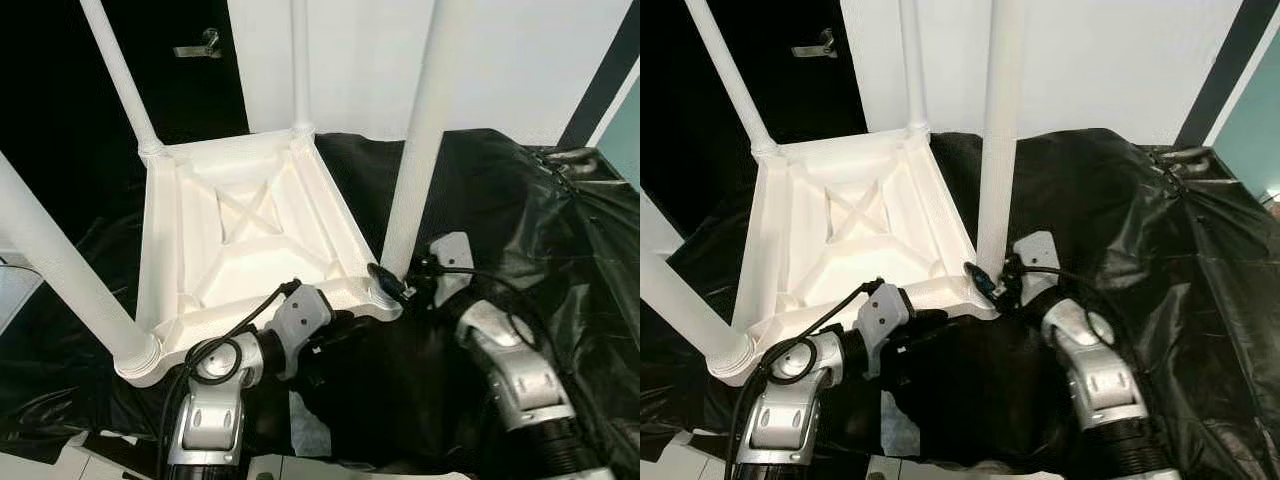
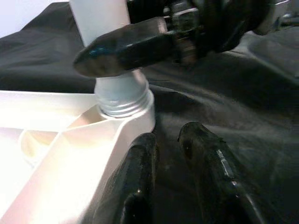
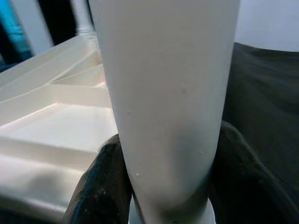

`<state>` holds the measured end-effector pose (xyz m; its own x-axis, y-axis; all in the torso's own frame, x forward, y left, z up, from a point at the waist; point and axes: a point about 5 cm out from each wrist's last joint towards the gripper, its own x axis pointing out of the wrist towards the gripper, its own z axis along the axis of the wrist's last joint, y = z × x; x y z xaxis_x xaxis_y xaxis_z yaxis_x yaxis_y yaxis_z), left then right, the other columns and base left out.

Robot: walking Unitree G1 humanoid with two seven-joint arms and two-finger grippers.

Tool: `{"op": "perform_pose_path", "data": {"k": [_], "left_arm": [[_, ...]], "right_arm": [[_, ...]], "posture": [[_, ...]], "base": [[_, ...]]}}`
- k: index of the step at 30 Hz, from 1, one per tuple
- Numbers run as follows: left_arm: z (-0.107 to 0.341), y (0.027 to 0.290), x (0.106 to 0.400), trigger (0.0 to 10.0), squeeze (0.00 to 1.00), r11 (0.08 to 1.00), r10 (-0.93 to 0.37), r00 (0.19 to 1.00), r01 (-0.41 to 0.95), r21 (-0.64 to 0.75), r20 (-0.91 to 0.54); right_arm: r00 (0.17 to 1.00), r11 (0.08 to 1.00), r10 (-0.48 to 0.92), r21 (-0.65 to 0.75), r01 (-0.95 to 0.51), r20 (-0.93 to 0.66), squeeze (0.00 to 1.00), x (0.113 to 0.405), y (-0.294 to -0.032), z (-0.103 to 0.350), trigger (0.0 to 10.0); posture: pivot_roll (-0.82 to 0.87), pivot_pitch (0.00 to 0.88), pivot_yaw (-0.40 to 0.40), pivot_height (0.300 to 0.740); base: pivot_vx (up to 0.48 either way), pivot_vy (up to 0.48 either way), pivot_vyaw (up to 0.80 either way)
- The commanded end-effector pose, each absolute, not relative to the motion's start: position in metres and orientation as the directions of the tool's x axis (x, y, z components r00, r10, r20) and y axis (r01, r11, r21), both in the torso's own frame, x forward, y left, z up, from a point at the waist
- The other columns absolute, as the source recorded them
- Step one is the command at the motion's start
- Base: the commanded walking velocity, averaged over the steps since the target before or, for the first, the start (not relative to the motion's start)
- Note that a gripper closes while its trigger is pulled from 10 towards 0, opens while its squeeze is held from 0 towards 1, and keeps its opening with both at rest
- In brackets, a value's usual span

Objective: Building children table

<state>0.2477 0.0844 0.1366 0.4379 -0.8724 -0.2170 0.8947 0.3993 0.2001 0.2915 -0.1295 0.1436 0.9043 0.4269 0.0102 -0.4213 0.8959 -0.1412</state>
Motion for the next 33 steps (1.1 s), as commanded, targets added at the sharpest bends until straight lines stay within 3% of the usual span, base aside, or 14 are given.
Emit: {"op": "perform_pose_path", "data": {"k": [1, 10, 21, 22, 23, 24, 33], "left_arm": [[0.139, 0.088, 0.257, 10.0, 0.00, 0.581, -0.763, 0.624, 0.777, 0.243, -0.170], [0.140, 0.088, 0.258, 10.0, 0.00, 0.567, -0.773, 0.611, 0.786, 0.248, -0.171], [0.141, 0.087, 0.258, 10.0, 0.00, 0.561, -0.777, 0.605, 0.790, 0.247, -0.172], [0.141, 0.087, 0.258, 10.0, 0.00, 0.561, -0.777, 0.605, 0.790, 0.247, -0.171], [0.141, 0.087, 0.258, 10.0, 0.00, 0.561, -0.777, 0.605, 0.790, 0.247, -0.171], [0.141, 0.087, 0.258, 10.0, 0.00, 0.561, -0.777, 0.605, 0.790, 0.247, -0.171], [0.141, 0.089, 0.257, 10.0, 0.00, 0.566, -0.774, 0.609, 0.788, 0.245, -0.171]], "right_arm": [[0.956, 0.947, 0.287, -0.129, -0.293, -0.062, 0.00, 0.289, -0.137, 0.128, 10.0], [0.999, 0.995, 0.042, -0.087, -0.044, -0.021, 0.00, 0.278, -0.123, 0.129, 10.0], [1.000, 0.996, 0.004, -0.085, -0.005, -0.011, 0.00, 0.277, -0.124, 0.133, 10.0], [1.000, 0.996, 0.011, -0.088, -0.011, -0.005, 0.14, 0.277, -0.124, 0.134, 10.0], [1.000, 0.996, 0.011, -0.088, -0.011, -0.005, 0.14, 0.277, -0.124, 0.134, 10.0], [1.000, 0.996, 0.013, -0.091, -0.013, -0.001, 1.00, 0.277, -0.123, 0.135, 10.0], [0.994, 0.988, 0.103, -0.118, -0.099, 0.024, 1.00, 0.276, -0.137, 0.138, 10.0]], "posture": [[0.05, 0.000, -0.004, 0.740], [0.04, 0.000, 0.007, 0.740], [0.04, 0.000, 0.006, 0.740], [0.04, 0.000, 0.006, 0.740], [0.04, 0.000, 0.006, 0.740], [0.04, 0.000, 0.005, 0.740], [0.05, 0.000, 0.003, 0.740]], "base": [[0.000, 0.000, 0.00], [0.000, 0.000, 0.00], [0.000, 0.000, 0.00], [0.000, 0.000, 0.00], [0.000, 0.000, 0.00], [0.000, 0.000, 0.00], [0.000, 0.000, 0.00]]}}
